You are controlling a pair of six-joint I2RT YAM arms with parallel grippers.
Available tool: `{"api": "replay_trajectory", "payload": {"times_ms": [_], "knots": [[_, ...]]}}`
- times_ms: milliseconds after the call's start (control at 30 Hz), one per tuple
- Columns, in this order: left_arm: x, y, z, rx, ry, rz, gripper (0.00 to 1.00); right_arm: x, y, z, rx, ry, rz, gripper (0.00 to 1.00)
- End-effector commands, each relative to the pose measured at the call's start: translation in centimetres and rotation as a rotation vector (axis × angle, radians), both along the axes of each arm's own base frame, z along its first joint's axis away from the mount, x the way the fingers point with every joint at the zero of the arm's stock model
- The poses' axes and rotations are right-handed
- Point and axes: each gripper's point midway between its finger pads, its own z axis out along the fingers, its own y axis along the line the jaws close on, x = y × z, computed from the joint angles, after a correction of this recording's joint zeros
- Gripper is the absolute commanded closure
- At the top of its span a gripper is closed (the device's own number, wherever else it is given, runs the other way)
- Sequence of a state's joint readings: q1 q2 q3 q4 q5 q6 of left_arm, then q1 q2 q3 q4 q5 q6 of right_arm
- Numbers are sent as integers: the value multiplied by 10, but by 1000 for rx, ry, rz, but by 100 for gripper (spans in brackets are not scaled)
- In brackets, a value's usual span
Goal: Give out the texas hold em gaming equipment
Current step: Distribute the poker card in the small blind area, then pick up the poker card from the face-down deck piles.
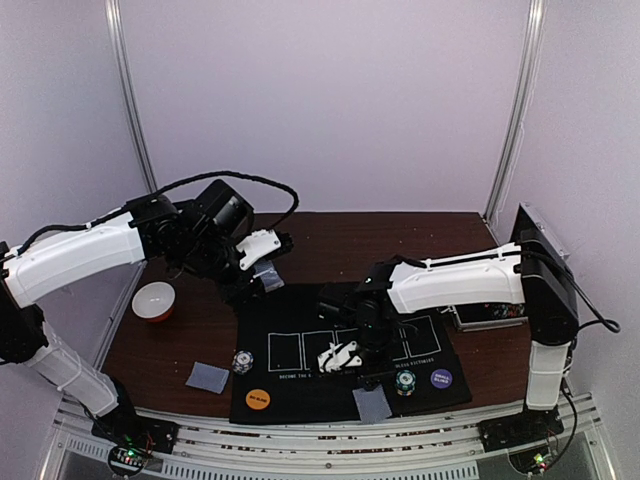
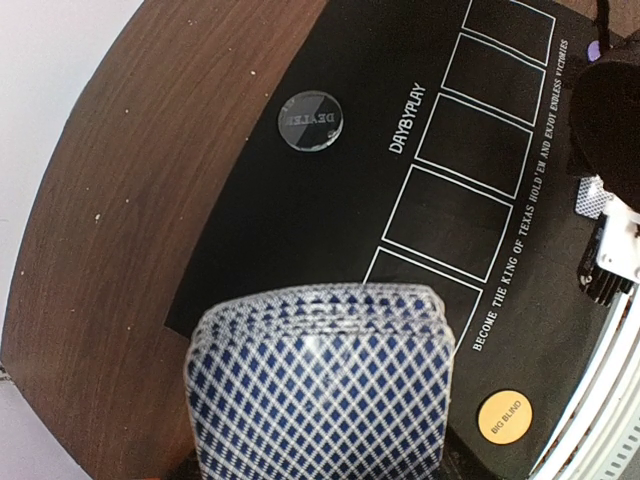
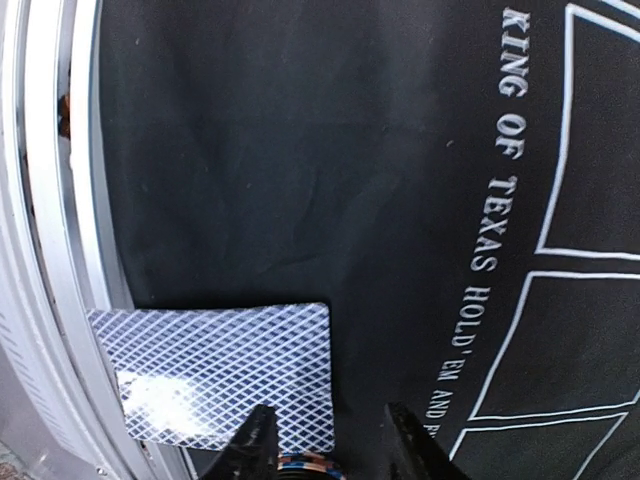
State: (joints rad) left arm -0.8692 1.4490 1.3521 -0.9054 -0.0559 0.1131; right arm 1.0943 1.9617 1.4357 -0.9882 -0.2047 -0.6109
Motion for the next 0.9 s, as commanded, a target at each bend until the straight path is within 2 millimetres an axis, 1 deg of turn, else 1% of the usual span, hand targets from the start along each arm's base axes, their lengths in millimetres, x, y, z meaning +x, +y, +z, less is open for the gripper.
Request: {"api": "replay_trajectory", "payload": {"times_ms": [0, 67, 167, 233, 300, 333, 400, 433, 467, 500, 567, 633, 667, 700, 733, 767, 800, 867], "knots": [[6, -4, 10, -46, -35, -1, 48, 13, 12, 25, 91, -124, 8, 58], [6, -4, 11, -48, -34, 0, 48, 18, 21, 42, 173, -169, -13, 54], [7, -4, 11, -47, -35, 1, 48, 25, 29, 76, 301, -235, -74, 50], [7, -4, 12, -49, -38, 2, 48, 28, 29, 97, 369, -265, -142, 48], [7, -4, 14, -52, -44, -1, 48, 39, 27, 123, 466, -301, -262, 43], [6, -4, 16, -55, -47, -5, 48, 46, 26, 138, 536, -312, -347, 38], [5, -4, 18, -59, -53, -19, 48, 63, 23, 168, 703, -275, -536, 26], [5, -5, 20, -63, -56, -25, 48, 74, 22, 187, 806, -241, -646, 17], [4, -5, 21, -64, -61, -38, 48, 88, 17, 199, 900, -199, -763, 4], [2, -6, 24, -68, -66, -52, 48, 97, 16, 213, 992, -146, -852, 0], [-3, -9, 32, -89, -78, -82, 48, 110, 18, 233, 1135, -19, -1004, 1], [-9, -12, 39, -109, -95, -120, 48, 116, 32, 244, 1213, 122, -1085, 3], [-13, -14, 41, -114, -102, -144, 48, 118, 43, 253, 1261, 199, -1087, 3], [-17, -16, 43, -118, -105, -167, 48, 117, 56, 254, 1274, 277, -1083, 4], [-20, -18, 44, -121, -105, -187, 48, 116, 67, 261, 1303, 361, -1075, 5], [-23, -19, 45, -123, -105, -201, 48, 116, 77, 266, 1322, 410, -1057, 6], [-26, -21, 45, -127, -102, -217, 48, 117, 85, 267, 1326, 425, -1039, 7], [-29, -24, 45, -137, -93, -237, 48, 118, 104, 259, 1284, 395, -1005, 7]]}}
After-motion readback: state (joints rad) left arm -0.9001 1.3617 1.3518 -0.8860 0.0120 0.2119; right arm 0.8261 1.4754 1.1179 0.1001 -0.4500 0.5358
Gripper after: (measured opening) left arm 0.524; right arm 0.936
